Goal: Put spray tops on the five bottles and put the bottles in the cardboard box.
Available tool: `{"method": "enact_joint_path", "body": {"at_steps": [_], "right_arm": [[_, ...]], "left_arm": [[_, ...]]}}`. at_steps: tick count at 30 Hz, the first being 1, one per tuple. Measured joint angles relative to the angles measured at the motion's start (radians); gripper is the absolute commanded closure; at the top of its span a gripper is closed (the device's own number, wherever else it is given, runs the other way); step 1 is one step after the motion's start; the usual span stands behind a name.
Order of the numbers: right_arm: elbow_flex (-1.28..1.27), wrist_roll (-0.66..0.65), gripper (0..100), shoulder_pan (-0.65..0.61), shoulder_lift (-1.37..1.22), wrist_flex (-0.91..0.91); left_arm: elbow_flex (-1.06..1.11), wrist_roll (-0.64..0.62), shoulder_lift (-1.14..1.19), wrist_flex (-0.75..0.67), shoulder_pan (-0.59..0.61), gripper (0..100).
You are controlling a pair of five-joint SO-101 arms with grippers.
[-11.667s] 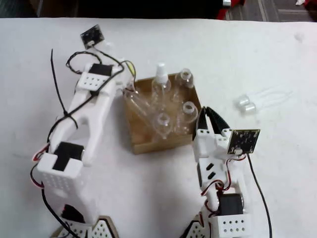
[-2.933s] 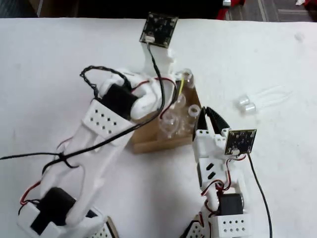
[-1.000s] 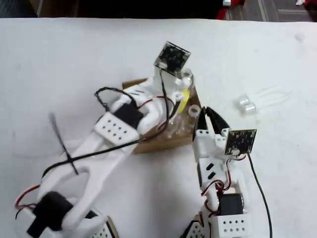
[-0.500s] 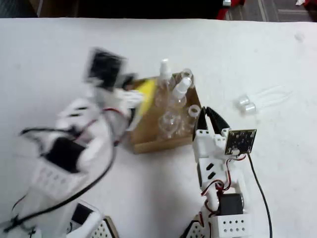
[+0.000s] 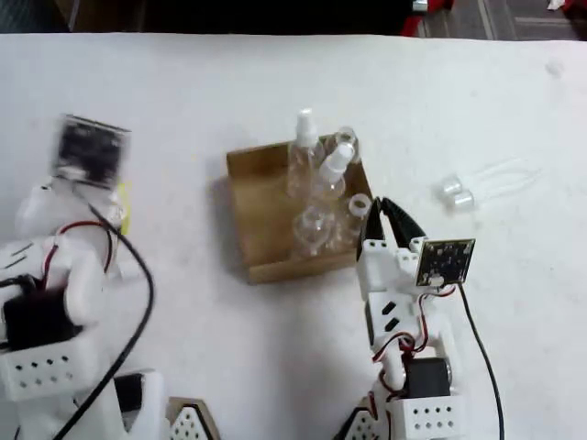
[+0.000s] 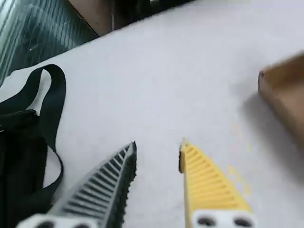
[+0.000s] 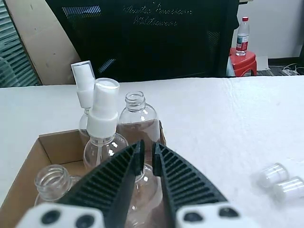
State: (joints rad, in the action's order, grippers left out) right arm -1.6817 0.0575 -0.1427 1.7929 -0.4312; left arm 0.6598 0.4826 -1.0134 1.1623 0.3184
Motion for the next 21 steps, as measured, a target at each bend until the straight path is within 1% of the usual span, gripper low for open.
{"method": "enact_joint_path", "body": {"at_steps": [1,3,5,7,10,12,16,18,21], "right_arm": [[0.0,0.0,98.1,0.0,0.0,0.0],[0.0,0.0,98.1,0.0,0.0,0.0],[0.0,0.0,98.1,0.0,0.0,0.0],[0.0,0.0,98.1,0.0,0.0,0.0],[0.0,0.0,98.1,-0.002,0.0,0.0],[0.0,0.0,98.1,-0.002,0.0,0.0],[0.0,0.0,98.1,-0.002,0.0,0.0],[0.0,0.0,98.1,-0.002,0.0,0.0],[0.0,0.0,98.1,-0.002,0.0,0.0]], "left_arm": [[0.026,0.063,0.003,-0.014,0.015,86],[0.066,0.121,0.031,-0.072,0.072,86],[0.068,0.173,0.098,-0.13,0.146,86],[0.06,0.276,0.195,-0.138,0.198,86],[0.002,0.468,0.394,-0.072,0.227,86],[-0.063,0.557,0.537,-0.012,0.242,86],[-0.193,0.641,0.724,0.095,0.236,86],[-0.221,0.669,0.744,0.143,0.238,86],[-0.226,0.712,0.75,0.195,0.187,86]]}}
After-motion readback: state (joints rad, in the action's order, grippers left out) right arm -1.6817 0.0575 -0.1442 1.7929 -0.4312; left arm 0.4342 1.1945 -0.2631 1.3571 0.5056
